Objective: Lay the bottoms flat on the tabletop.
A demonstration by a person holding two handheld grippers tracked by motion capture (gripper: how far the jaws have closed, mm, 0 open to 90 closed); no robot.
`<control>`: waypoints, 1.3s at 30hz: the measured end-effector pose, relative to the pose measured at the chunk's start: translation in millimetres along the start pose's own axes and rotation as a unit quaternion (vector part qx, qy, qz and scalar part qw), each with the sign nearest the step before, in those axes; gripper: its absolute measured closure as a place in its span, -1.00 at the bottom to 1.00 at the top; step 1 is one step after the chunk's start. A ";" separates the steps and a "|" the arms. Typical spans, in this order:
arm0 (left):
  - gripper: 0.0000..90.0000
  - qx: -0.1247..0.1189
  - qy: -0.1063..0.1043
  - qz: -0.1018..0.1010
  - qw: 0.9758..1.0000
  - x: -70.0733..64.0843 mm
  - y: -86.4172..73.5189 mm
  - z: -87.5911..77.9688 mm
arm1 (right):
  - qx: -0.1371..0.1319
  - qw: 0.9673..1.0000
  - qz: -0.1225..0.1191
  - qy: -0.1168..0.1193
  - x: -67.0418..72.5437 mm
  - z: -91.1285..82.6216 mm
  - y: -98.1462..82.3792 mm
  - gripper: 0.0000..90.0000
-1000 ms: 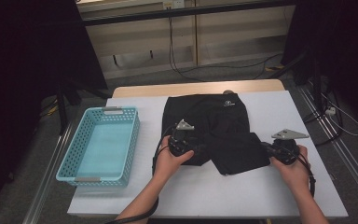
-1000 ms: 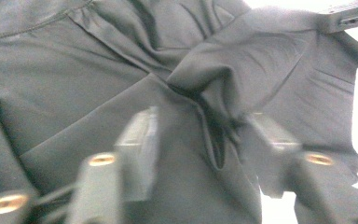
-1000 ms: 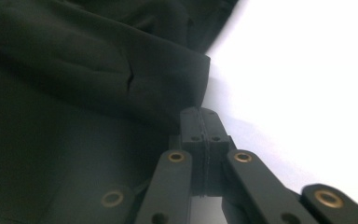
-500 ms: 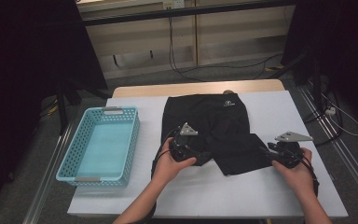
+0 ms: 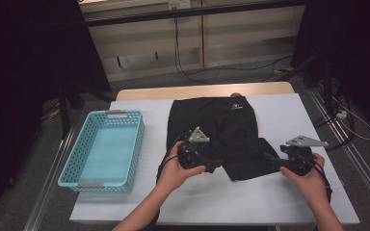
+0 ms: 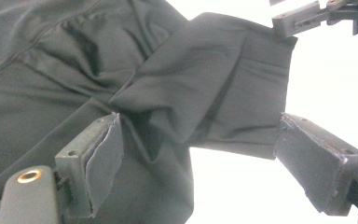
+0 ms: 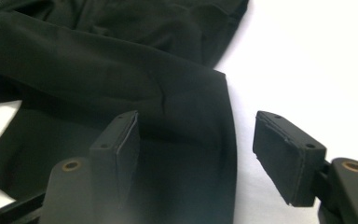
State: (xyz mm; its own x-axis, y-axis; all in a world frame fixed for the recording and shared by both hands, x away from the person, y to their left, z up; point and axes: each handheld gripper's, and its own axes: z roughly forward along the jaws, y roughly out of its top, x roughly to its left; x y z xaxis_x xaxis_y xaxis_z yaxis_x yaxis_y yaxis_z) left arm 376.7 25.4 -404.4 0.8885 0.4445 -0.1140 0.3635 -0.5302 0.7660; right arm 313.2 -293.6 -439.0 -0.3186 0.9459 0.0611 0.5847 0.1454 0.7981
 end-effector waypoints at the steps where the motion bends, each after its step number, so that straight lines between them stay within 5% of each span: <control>1: -0.65 0.001 -0.003 0.003 1.000 -2.1 0.2 -0.4 | 0.000 1.000 -0.003 0.001 0.5 -1.5 0.5 -0.30; 7: -0.60 0.018 -0.015 0.026 0.999 -15.4 -5.6 14.6 | 0.032 0.999 -0.014 -0.001 0.9 -4.2 -0.6 -0.31; 17: -0.49 0.036 -0.022 0.041 0.998 -29.6 -11.1 38.3 | 0.029 1.000 0.009 -0.006 -11.4 -7.4 -15.9 0.07; 31: -0.64 0.004 -0.004 0.030 1.000 -23.2 -1.7 17.2 | 0.022 1.000 0.001 -0.010 -10.5 -8.0 -16.1 0.00; 39: -0.52 0.009 -0.023 0.045 0.999 -39.7 -2.6 27.7 | 0.023 1.000 -0.007 -0.008 -5.5 -2.5 -13.7 0.05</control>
State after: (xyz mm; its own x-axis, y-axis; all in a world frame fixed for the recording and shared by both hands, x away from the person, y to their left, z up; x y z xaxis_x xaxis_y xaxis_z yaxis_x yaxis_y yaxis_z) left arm 348.2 -10.9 -419.4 0.9294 0.3614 -0.0747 0.2867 -0.5795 0.7629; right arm 305.1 -301.5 -448.7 -0.3153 0.9481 0.0415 0.6149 0.1708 0.7699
